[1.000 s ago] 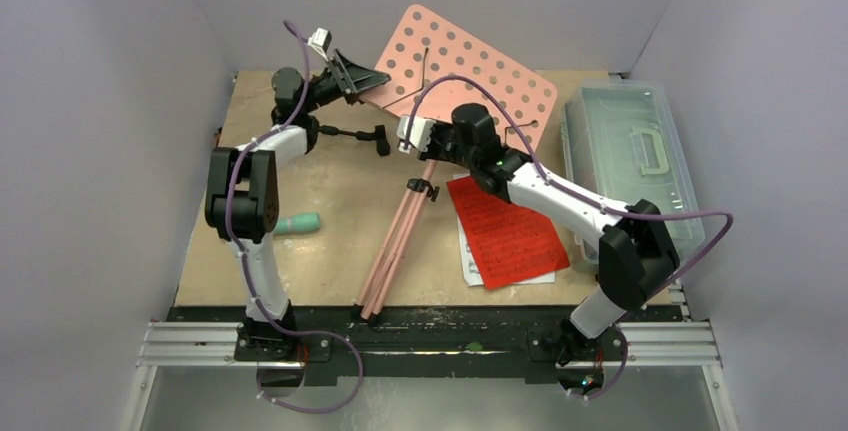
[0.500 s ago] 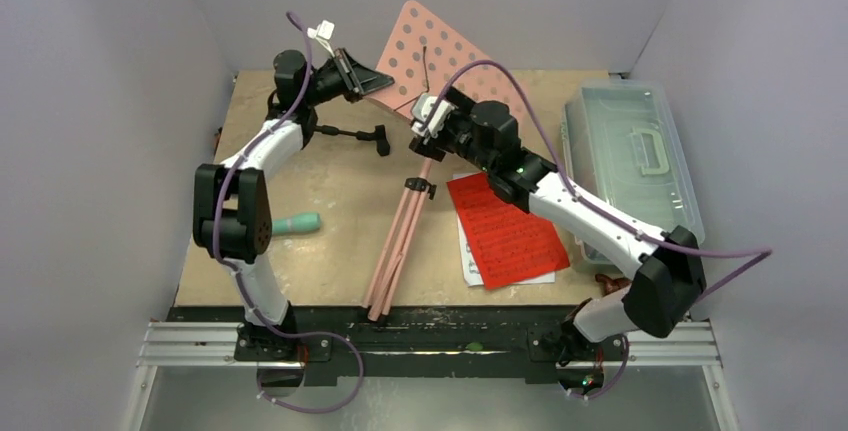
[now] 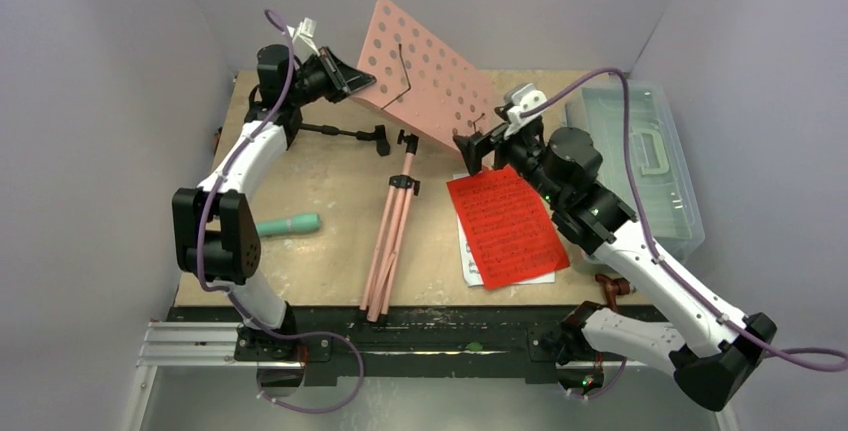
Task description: Set up the instrument practice props
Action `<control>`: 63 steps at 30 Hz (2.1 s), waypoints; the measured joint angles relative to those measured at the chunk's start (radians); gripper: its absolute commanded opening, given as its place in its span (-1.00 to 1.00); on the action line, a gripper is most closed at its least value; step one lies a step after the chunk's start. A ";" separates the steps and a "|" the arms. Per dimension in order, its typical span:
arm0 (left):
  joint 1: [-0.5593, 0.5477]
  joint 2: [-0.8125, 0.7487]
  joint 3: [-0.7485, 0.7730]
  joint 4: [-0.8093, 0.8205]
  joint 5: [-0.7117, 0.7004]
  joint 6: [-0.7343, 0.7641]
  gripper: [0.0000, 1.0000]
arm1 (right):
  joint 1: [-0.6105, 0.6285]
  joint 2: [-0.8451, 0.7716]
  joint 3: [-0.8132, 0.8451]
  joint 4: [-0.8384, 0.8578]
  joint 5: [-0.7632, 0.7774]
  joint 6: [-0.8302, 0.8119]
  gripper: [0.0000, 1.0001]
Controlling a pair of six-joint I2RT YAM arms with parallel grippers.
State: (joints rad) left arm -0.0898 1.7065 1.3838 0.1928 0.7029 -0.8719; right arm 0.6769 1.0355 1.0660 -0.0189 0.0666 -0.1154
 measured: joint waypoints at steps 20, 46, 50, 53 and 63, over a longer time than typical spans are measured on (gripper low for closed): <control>0.077 -0.214 0.099 -0.228 0.071 0.017 -1.00 | -0.391 0.144 0.028 -0.031 -0.246 0.496 0.98; 0.140 -0.077 0.288 0.431 0.254 -0.485 -1.00 | -0.713 0.444 0.095 0.508 -0.895 0.901 0.78; 0.140 -0.053 0.288 0.530 0.291 -0.570 -1.00 | -0.722 0.498 0.078 0.722 -0.958 0.986 0.60; 0.140 -0.051 0.288 0.584 0.316 -0.609 -1.00 | -0.722 0.551 0.066 0.873 -0.987 1.059 0.42; 0.142 -0.051 0.288 0.707 0.374 -0.686 -1.00 | -0.716 0.682 0.045 1.411 -1.060 1.449 -0.46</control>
State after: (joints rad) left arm 0.0521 1.6550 1.6718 0.9001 1.0767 -1.5574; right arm -0.0387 1.7180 1.1107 1.3922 -0.9936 1.3338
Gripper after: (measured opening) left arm 0.027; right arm 0.377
